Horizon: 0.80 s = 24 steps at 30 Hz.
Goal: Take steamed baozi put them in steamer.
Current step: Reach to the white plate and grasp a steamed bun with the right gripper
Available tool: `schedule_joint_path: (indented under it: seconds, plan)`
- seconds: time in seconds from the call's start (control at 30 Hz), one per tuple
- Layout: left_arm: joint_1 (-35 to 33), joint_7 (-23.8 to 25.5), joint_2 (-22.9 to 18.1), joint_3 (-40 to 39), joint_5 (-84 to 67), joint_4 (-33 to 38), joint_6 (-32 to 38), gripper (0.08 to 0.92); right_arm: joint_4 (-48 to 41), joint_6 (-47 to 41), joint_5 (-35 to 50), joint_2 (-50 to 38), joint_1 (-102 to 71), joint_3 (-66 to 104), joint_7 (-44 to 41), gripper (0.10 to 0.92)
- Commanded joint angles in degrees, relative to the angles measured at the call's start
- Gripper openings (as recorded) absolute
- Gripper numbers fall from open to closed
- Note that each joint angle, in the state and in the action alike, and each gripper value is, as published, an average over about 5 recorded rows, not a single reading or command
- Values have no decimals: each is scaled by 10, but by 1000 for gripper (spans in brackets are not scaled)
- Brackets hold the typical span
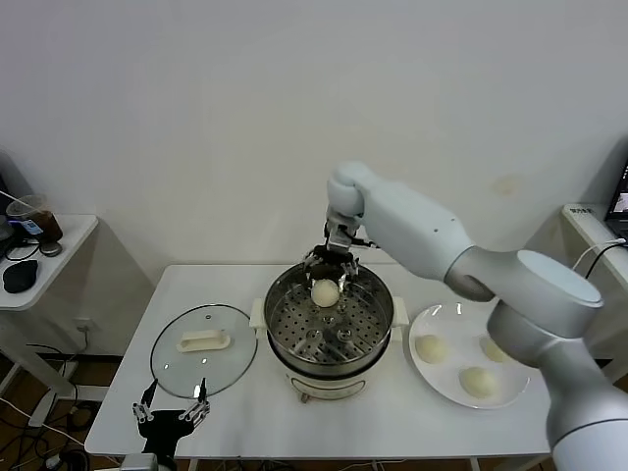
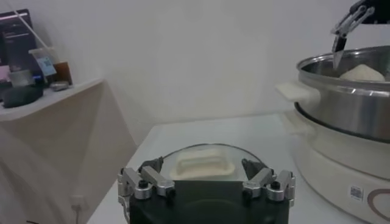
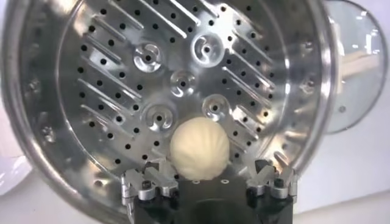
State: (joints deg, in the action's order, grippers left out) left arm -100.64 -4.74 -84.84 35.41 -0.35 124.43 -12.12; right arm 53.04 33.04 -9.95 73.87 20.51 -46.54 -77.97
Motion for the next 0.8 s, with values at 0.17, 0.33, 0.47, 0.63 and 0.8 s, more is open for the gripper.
schedule_joint_path:
  seconds: [0.17,0.33,0.47,0.63,0.8]
  plan:
    - [4,1,-9,6,-5,-2,-10,823,111,-368,214,-156,61,14,-2,823]
    - [6,8,1,12,-16,0,-16,823,145,-521,198,-234,68,16,-3,823]
    - [13,18,10,19,-28,5,-24,823,210,-603,163,-302,47,11,-8,823]
    - [20,23,17,25,-38,2,-31,823,283,-622,112,-396,-10,13,-17,823]
    - [24,24,20,28,-38,-6,-33,823,324,-612,57,-444,-118,67,-15,823]
